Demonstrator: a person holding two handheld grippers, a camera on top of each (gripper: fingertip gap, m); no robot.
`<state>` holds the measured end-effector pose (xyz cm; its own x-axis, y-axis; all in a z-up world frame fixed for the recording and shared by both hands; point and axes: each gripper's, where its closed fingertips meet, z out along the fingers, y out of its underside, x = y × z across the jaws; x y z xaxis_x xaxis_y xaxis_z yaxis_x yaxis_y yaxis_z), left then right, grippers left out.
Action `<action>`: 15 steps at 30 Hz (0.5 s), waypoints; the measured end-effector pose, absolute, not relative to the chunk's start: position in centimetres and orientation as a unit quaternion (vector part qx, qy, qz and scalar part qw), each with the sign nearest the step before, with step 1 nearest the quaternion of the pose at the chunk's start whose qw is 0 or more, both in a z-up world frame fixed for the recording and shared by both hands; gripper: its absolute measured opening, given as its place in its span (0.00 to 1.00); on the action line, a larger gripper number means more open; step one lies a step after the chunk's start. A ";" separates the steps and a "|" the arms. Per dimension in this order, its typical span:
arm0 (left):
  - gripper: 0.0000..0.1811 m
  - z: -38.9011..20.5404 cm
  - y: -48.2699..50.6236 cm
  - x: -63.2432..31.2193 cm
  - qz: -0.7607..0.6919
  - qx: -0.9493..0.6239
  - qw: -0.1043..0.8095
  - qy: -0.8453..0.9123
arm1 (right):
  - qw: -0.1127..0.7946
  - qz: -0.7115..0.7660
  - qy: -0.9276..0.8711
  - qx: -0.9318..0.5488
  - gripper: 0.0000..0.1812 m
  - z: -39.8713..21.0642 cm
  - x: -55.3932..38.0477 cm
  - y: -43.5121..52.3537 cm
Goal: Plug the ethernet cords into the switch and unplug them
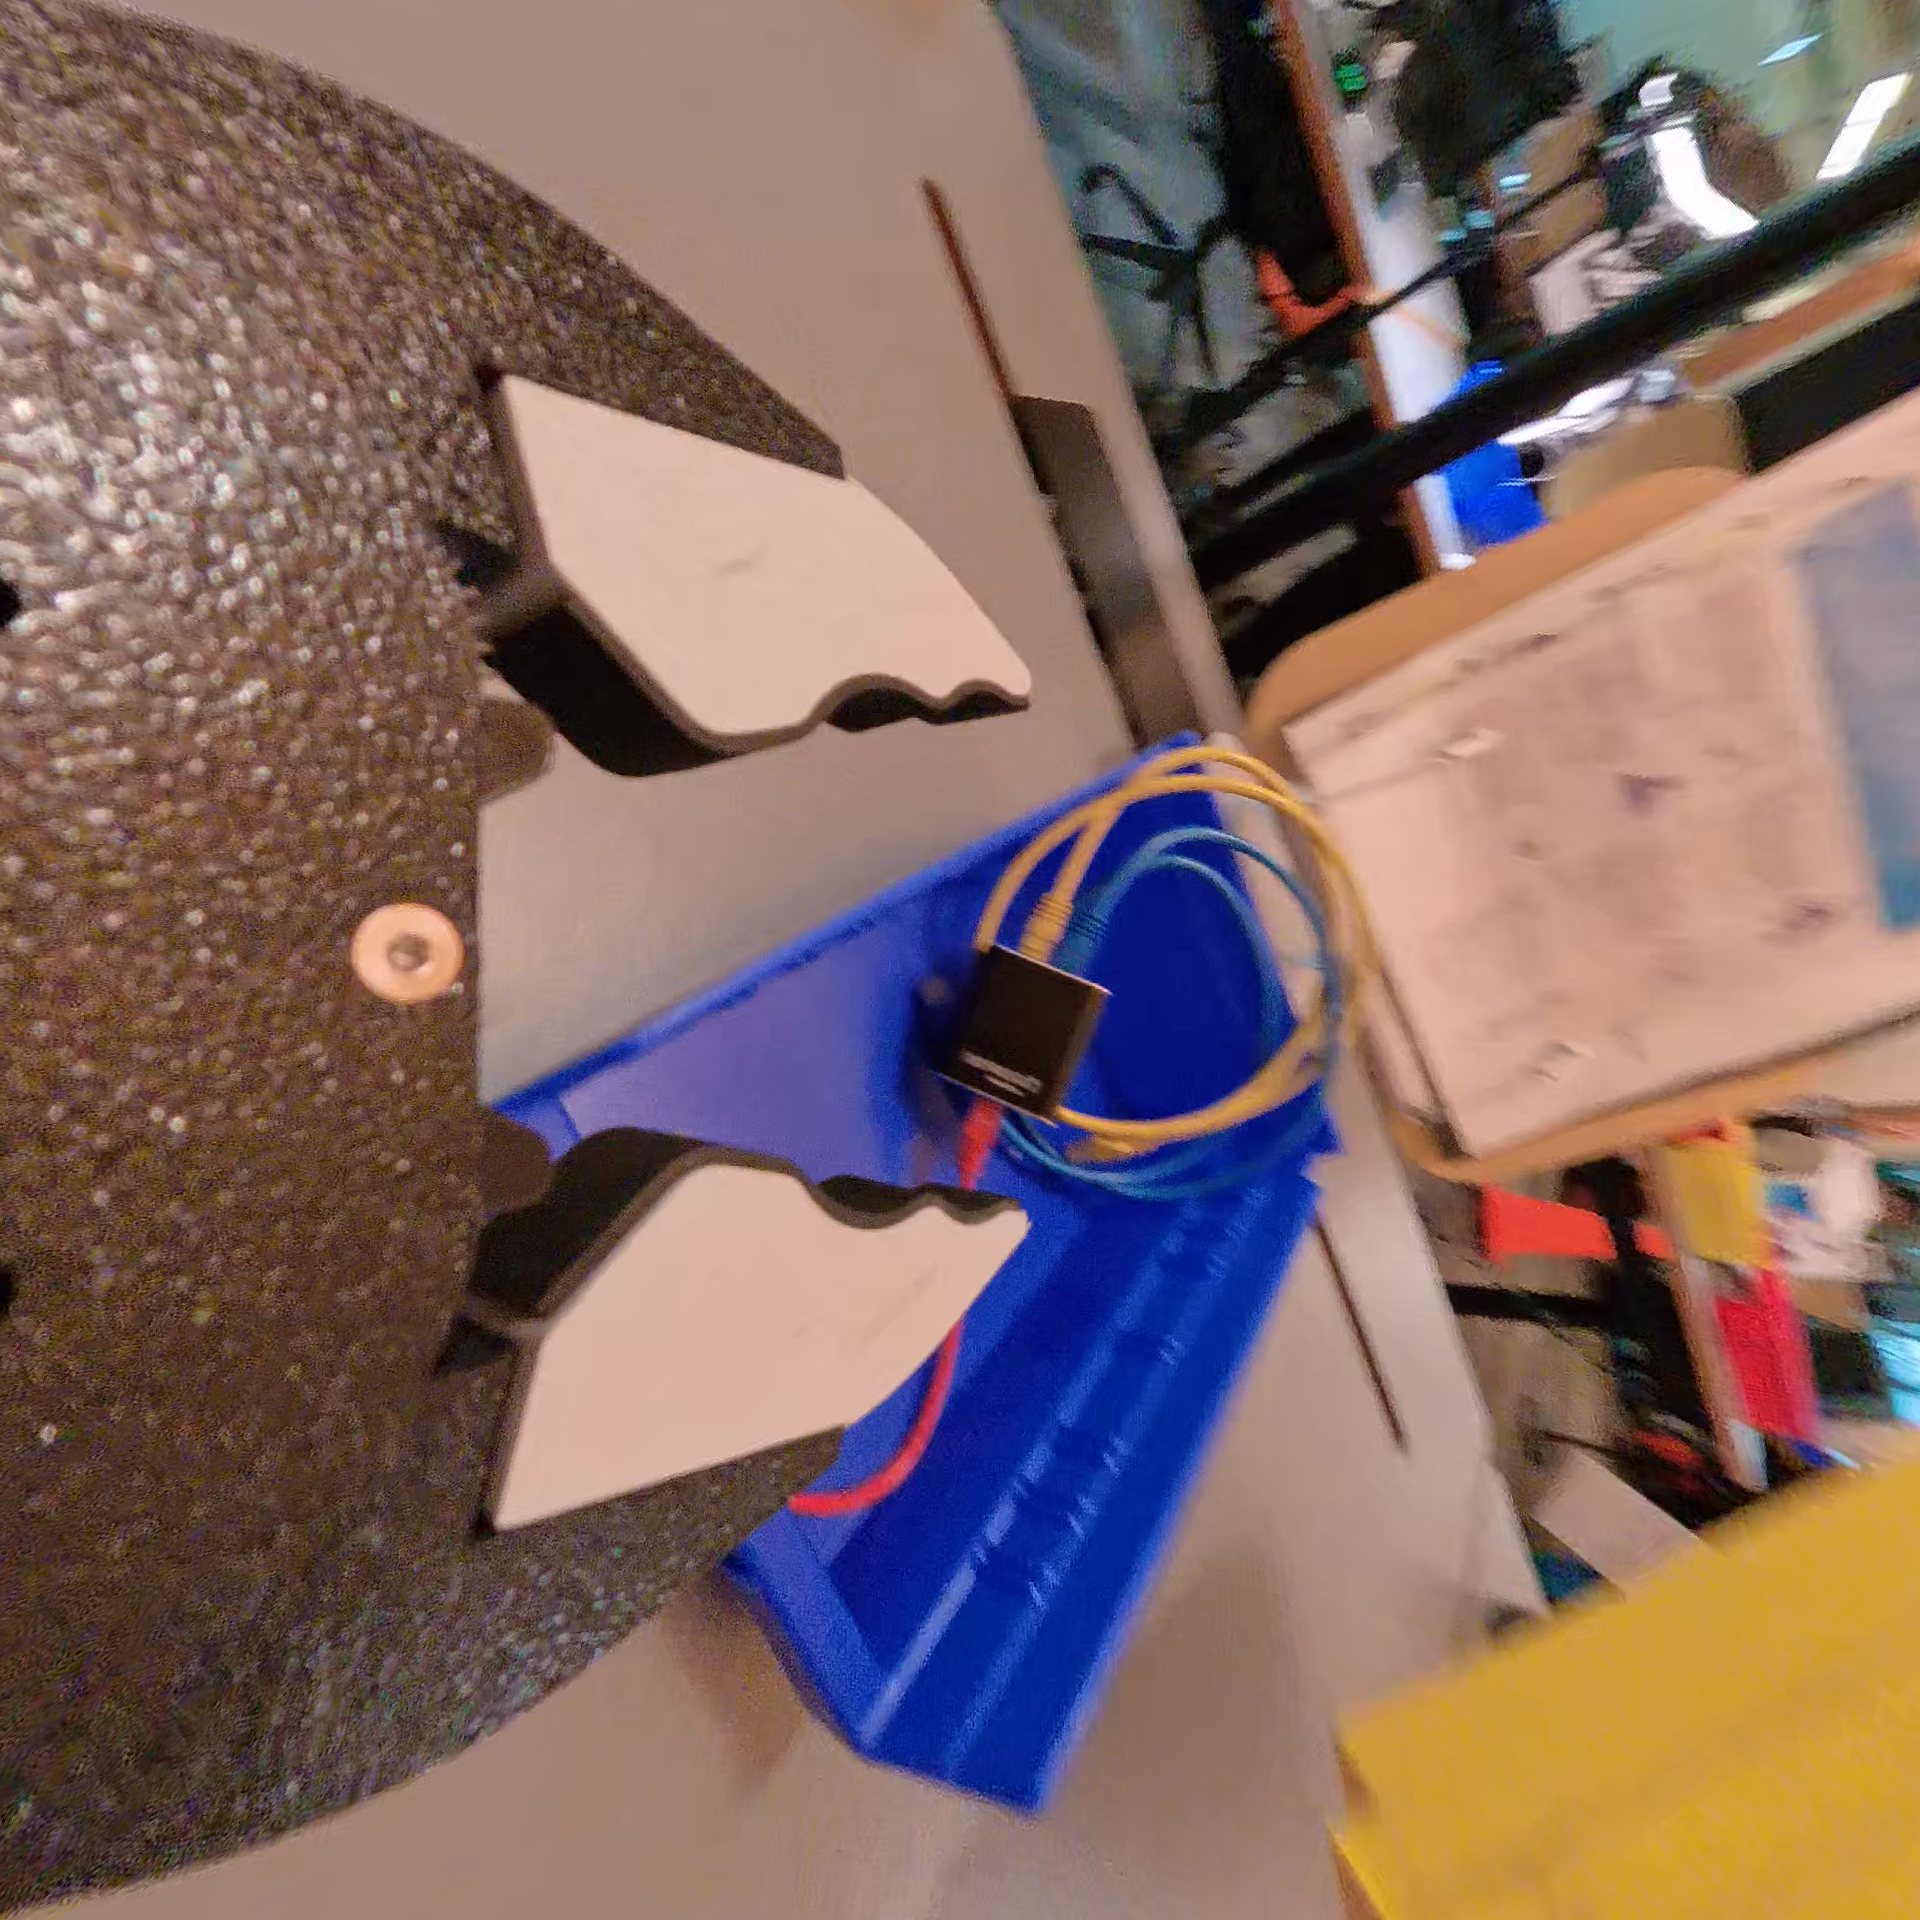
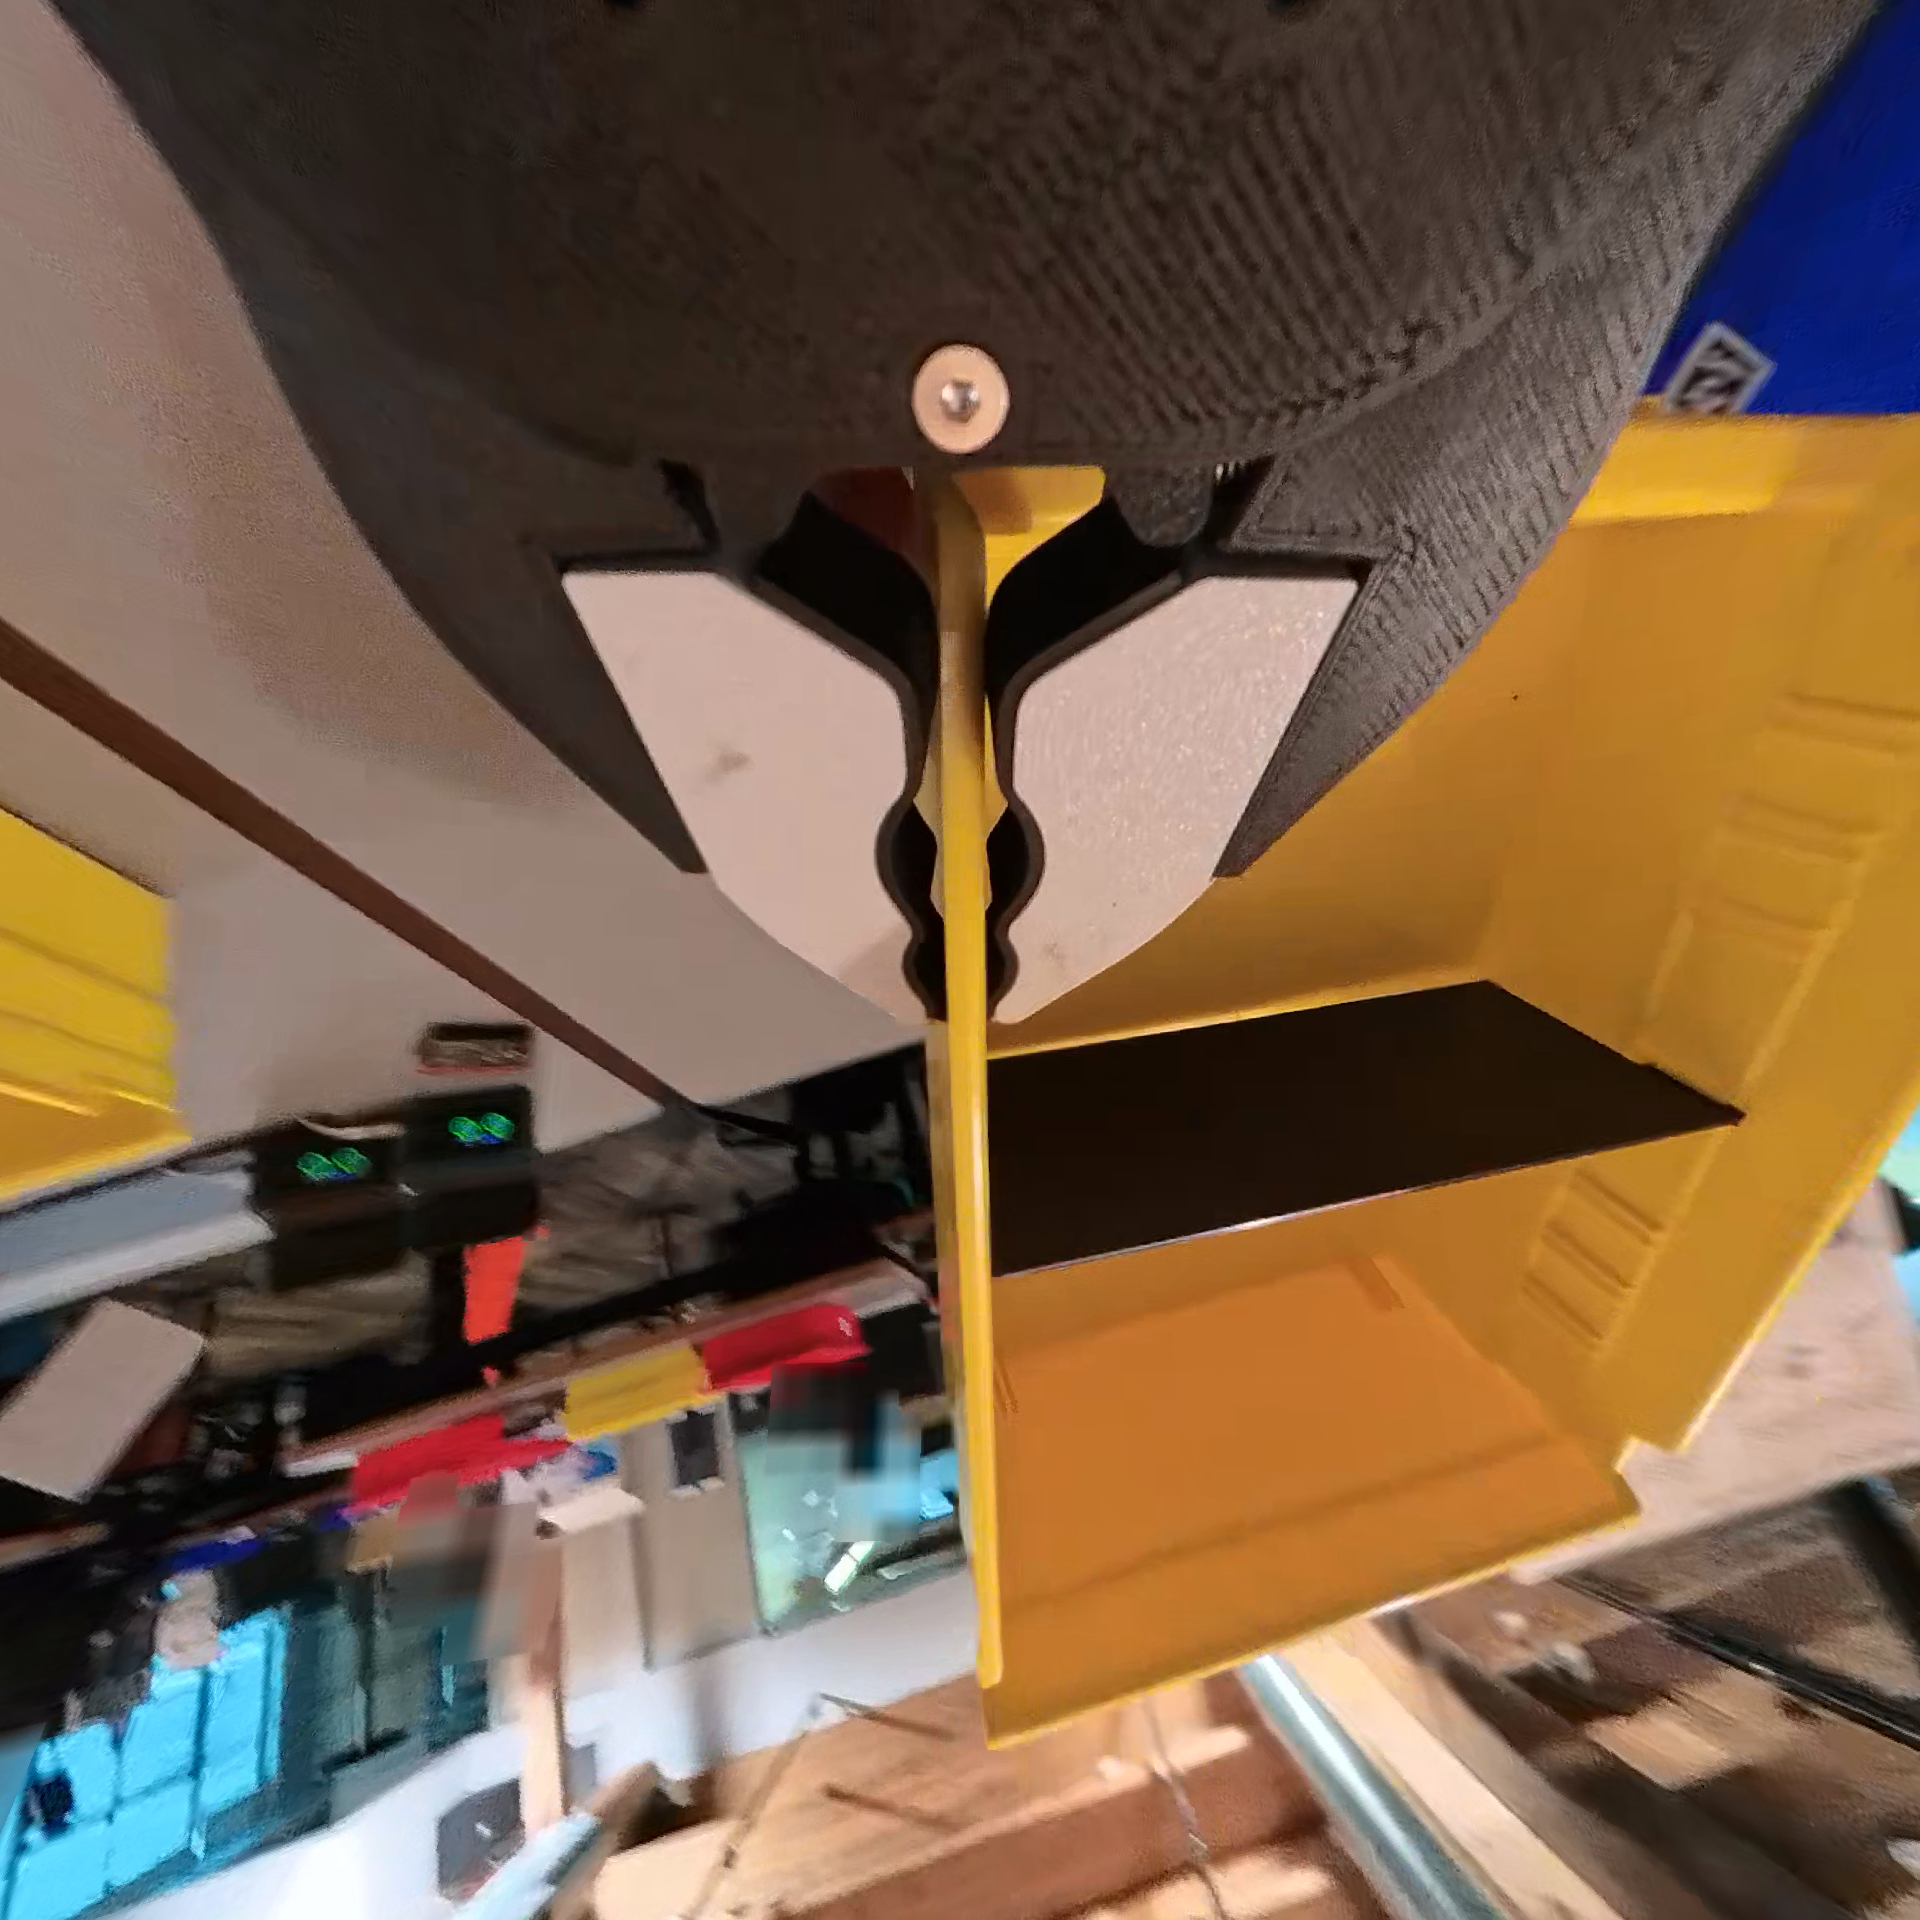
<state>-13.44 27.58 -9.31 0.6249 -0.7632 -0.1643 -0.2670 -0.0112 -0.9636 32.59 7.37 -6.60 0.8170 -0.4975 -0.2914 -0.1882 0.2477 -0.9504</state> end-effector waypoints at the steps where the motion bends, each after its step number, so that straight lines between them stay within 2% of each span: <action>1: 0.46 -10.4 28.4 -13.9 -0.199 -0.697 0.577 0.376 | 0.724 -0.107 0.298 -0.612 0.02 -7.7 34.3 6.5; 3: 0.45 -12.3 29.7 -14.7 -0.190 -0.736 0.541 0.360 | 0.688 -0.123 0.318 -0.640 0.02 -10.2 37.1 5.3; 8: 0.28 -17.7 28.9 -13.6 -0.257 -0.796 0.394 0.380 | 0.604 -0.132 0.337 -0.710 0.03 -15.9 40.6 4.8; 10: 0.30 -18.4 29.4 -13.5 -0.250 -0.798 0.397 0.378 | 0.580 -0.126 0.336 -0.731 0.02 -17.3 41.1 5.2; 12: 0.27 -18.6 29.6 -13.5 -0.245 -0.799 0.400 0.377 | 0.576 -0.108 0.339 -0.736 0.02 -17.9 41.4 6.0; 15: 0.14 -18.6 30.0 -13.6 -0.219 -0.792 0.421 0.383 | 0.546 -0.112 0.326 -0.763 0.02 -18.5 41.9 7.6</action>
<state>-13.61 29.98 -18.60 0.6100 -0.7921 0.0248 -0.4225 -0.3514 -0.8355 41.88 7.61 -18.53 0.7618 -0.6207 -0.1855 -0.3758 -0.1902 -0.9070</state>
